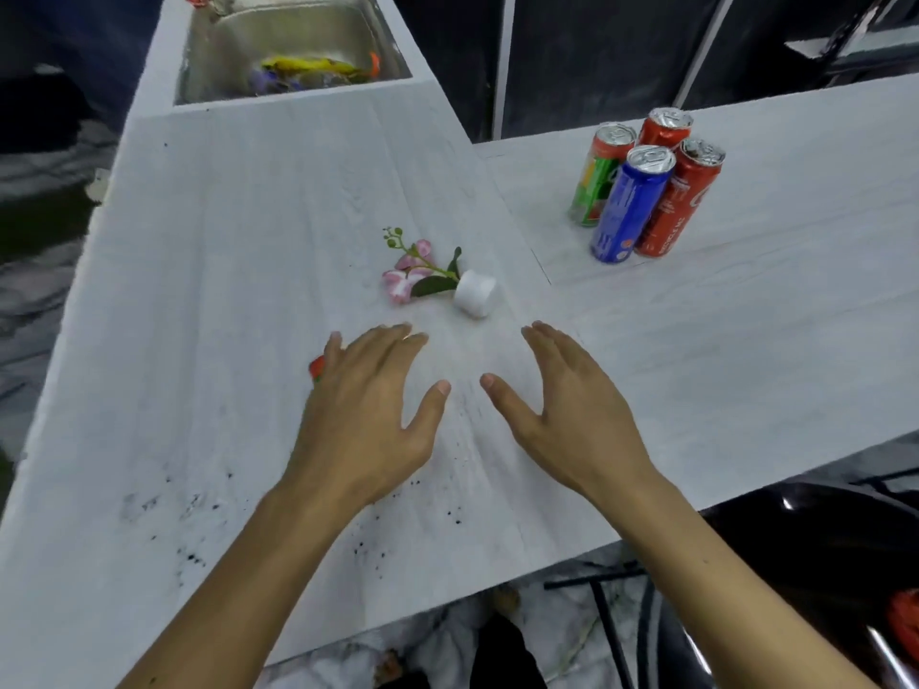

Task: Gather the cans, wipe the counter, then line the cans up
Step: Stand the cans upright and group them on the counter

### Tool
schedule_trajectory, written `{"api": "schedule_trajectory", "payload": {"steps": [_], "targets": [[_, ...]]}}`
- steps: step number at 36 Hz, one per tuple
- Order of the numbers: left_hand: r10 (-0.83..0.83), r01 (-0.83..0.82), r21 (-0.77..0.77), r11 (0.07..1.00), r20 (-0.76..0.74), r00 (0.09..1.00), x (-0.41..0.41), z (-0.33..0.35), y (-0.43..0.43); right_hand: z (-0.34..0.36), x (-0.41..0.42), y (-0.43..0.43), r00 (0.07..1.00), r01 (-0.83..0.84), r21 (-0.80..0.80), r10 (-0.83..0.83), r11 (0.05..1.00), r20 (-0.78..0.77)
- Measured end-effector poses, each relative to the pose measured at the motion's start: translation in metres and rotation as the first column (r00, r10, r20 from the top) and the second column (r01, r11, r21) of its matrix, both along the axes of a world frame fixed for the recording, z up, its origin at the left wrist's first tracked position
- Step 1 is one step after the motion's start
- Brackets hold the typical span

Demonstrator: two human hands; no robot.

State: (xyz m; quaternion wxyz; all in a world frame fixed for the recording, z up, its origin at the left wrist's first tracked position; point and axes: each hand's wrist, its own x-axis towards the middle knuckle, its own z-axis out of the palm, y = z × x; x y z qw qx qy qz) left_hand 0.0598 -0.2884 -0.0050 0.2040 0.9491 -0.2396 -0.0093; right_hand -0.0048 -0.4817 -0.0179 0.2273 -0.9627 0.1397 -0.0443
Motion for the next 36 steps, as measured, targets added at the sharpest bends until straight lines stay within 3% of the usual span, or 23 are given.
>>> {"api": "schedule_trajectory", "payload": {"steps": [15,22,36], "targets": [[0.149,-0.148,-0.095,0.984,0.001,0.989,-0.035,-0.014,0.133,0.011,0.009,0.131,0.99,-0.138,-0.043,0.138,0.99,0.006],[0.155,-0.159,-0.135,0.978,-0.045,0.987,-0.037,-0.029,0.164,0.007,0.036,0.159,0.99,-0.085,-0.042,0.079,0.995,-0.119],[0.063,-0.074,-0.145,0.987,-0.077,0.995,-0.035,-0.042,0.176,-0.011,0.065,0.164,0.978,-0.009,-0.062,-0.004,0.998,-0.207]]}}
